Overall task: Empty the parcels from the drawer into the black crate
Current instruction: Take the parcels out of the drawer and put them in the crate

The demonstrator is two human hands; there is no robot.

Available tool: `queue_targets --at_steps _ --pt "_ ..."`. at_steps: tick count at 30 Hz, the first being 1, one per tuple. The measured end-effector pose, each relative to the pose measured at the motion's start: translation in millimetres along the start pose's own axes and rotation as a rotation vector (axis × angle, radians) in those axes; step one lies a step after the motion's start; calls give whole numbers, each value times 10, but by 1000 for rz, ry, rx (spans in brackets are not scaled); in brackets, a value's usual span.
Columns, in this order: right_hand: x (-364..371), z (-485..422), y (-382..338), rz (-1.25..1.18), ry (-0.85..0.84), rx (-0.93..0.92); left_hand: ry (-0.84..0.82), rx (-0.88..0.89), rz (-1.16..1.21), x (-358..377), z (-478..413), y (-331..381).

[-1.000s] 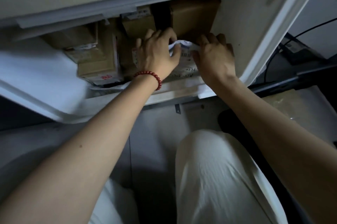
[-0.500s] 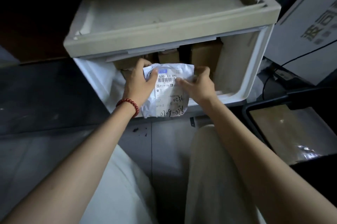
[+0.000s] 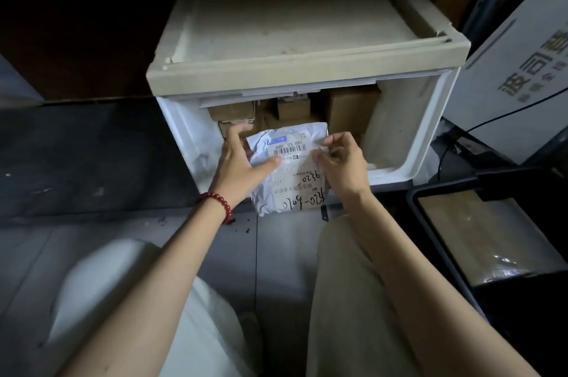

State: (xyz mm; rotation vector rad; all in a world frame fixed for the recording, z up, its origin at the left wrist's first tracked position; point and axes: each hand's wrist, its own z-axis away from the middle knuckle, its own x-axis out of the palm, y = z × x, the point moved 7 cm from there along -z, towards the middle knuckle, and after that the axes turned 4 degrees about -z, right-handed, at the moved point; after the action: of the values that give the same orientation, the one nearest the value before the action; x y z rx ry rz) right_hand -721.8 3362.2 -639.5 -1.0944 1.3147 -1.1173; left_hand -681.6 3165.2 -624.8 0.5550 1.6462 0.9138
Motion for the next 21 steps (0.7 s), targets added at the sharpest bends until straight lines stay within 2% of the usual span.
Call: queue_targets --at_steps 9,14,17,21 --pt "67 -61 167 -154 -63 174 -90 143 -128 58 27 106" --pt "10 -77 239 -171 17 211 -217 174 -215 154 26 161" --pt "-16 -81 284 -196 49 239 -291 255 -344 268 33 158" --pt "-31 -105 301 -145 53 233 -255 330 -343 311 34 197"
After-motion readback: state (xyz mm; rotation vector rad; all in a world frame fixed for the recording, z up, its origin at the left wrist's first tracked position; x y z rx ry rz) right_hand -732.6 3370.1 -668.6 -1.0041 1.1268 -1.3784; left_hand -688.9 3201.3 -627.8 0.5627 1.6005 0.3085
